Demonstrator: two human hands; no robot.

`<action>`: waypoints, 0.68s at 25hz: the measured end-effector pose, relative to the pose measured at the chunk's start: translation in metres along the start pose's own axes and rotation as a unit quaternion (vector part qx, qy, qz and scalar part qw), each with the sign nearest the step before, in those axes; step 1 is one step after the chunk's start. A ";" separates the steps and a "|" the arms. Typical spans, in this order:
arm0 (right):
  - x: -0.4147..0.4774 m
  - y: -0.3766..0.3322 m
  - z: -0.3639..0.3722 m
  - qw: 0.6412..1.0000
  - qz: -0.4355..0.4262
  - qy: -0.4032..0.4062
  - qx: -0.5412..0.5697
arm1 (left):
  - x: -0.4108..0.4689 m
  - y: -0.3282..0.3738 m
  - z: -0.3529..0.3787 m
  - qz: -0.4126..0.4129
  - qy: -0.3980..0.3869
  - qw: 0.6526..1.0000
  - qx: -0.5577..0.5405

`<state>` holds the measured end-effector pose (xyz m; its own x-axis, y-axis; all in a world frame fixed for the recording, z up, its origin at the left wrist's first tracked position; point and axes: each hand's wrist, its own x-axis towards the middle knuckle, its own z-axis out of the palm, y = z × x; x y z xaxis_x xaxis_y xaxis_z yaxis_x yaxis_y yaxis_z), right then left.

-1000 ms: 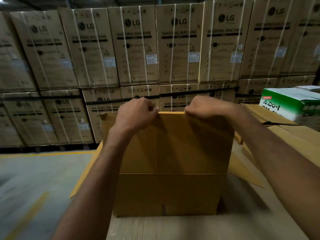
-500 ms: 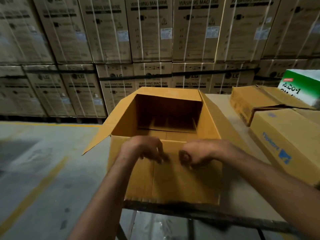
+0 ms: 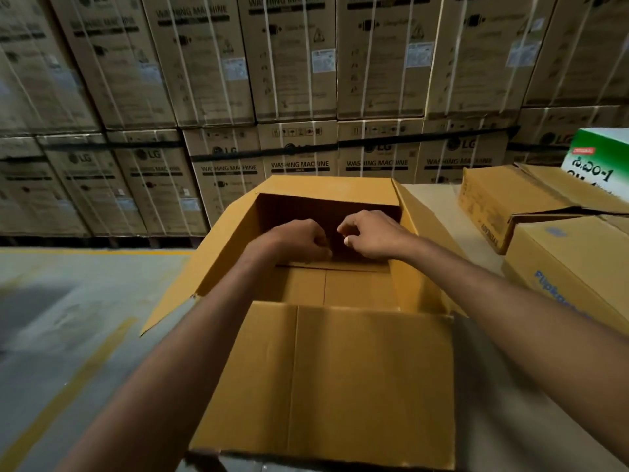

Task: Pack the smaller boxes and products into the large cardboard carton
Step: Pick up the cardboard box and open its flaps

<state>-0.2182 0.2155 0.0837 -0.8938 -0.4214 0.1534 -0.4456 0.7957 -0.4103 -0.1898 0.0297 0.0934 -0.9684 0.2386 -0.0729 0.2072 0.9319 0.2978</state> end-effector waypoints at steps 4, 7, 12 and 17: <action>0.086 0.029 0.023 0.996 0.070 -0.044 -0.018 | 0.108 -0.041 -0.002 -0.028 -0.010 0.993 0.113; 0.137 0.056 0.040 0.990 0.122 -0.070 -0.033 | 0.165 -0.075 0.006 -0.028 -0.014 0.991 0.127; 0.188 0.101 0.066 0.986 0.139 -0.072 -0.049 | 0.222 -0.114 0.022 -0.018 -0.012 0.982 0.189; 0.216 0.118 0.060 0.969 0.044 0.202 -0.135 | 0.246 -0.127 -0.011 0.041 0.239 0.956 0.166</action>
<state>-0.4609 0.1923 0.0147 -0.8515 -0.1857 0.4903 -0.3150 0.9288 -0.1951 -0.4556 -0.0330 0.0487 -0.8833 0.2357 0.4051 0.2400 0.9699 -0.0411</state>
